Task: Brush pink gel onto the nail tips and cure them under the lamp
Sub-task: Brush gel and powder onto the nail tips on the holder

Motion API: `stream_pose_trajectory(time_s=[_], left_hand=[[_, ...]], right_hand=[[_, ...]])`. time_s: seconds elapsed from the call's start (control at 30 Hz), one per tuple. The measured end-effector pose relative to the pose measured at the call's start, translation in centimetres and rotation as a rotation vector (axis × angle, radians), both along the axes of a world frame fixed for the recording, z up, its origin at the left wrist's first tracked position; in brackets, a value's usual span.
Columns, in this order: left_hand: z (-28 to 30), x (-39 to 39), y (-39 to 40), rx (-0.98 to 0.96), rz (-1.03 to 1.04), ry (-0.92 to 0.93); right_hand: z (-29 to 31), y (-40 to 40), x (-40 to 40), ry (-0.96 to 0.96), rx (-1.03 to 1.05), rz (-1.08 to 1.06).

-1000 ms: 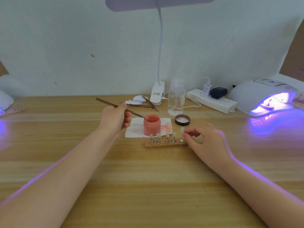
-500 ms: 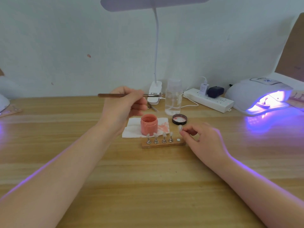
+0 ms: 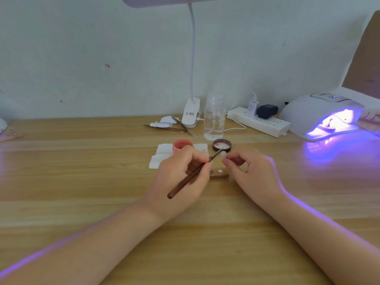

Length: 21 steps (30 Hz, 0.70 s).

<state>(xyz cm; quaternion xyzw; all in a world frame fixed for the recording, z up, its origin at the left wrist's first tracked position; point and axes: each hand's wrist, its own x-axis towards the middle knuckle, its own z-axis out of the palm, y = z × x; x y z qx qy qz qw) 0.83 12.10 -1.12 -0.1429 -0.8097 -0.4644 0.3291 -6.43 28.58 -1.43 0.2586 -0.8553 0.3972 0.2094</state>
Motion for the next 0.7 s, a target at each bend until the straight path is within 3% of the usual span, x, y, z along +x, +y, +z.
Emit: stream_pose_trajectory(time_s=[0.7], left_hand=[[0.01,0.54,0.14,-0.093,-0.060,0.038]], right_hand=[[-0.07,0.11,0.08,-0.016,-0.005,-0.017]])
